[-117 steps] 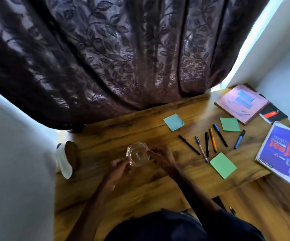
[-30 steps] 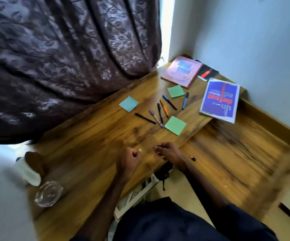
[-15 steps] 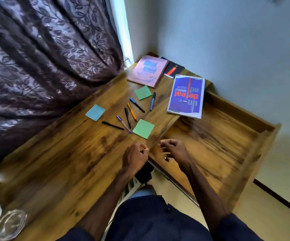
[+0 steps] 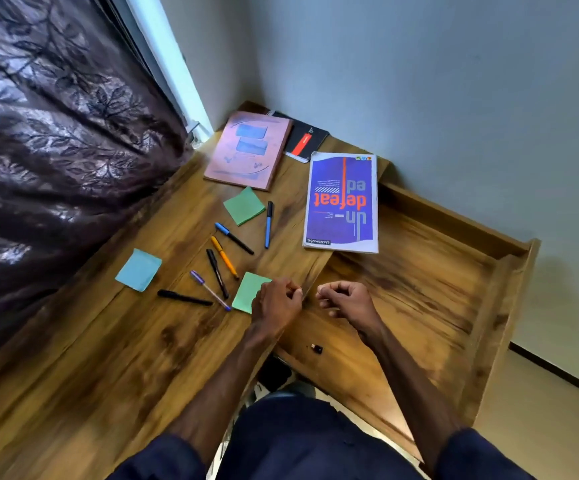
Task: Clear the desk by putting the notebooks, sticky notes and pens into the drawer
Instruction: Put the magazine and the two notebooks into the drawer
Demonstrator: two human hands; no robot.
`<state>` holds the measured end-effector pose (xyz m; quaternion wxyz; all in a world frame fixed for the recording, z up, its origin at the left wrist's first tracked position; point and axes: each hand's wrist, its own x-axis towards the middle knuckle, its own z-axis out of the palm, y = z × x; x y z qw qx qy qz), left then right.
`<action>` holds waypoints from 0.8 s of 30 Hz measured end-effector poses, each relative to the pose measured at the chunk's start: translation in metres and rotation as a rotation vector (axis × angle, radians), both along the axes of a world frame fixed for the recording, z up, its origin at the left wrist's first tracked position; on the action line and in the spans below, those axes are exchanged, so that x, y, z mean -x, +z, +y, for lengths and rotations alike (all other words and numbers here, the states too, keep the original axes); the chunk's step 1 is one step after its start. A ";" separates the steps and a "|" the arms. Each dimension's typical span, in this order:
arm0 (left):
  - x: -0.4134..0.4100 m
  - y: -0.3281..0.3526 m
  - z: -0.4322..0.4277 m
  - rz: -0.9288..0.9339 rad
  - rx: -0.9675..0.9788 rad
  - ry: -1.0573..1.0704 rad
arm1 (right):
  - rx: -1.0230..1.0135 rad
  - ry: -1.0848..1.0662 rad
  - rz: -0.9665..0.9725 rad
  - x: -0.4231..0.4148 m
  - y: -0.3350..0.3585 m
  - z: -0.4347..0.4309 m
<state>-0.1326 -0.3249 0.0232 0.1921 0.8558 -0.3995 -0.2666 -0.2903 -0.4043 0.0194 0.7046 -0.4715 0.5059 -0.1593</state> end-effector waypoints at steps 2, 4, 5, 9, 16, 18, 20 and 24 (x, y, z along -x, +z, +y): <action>-0.011 -0.003 -0.013 0.024 -0.010 0.028 | -0.028 0.003 0.013 -0.015 -0.005 -0.013; -0.021 -0.010 -0.023 0.045 -0.013 0.035 | -0.051 0.005 0.028 -0.026 -0.011 -0.024; -0.026 -0.015 -0.029 0.062 -0.019 0.030 | -0.056 0.002 0.039 -0.030 -0.015 -0.031; -0.042 -0.031 -0.054 0.107 0.005 0.015 | 0.028 -0.018 0.108 -0.039 -0.030 -0.055; -0.051 -0.054 -0.109 0.122 0.170 -0.085 | 0.442 -0.176 0.435 -0.048 -0.048 -0.106; -0.054 -0.062 -0.122 0.110 0.174 -0.139 | 0.566 -0.266 0.612 -0.050 -0.053 -0.128; -0.059 -0.072 -0.131 0.128 0.157 -0.202 | 0.547 -0.277 0.716 -0.051 -0.057 -0.151; -0.065 -0.080 -0.132 0.077 0.089 -0.352 | 0.265 -0.224 0.730 -0.051 -0.068 -0.180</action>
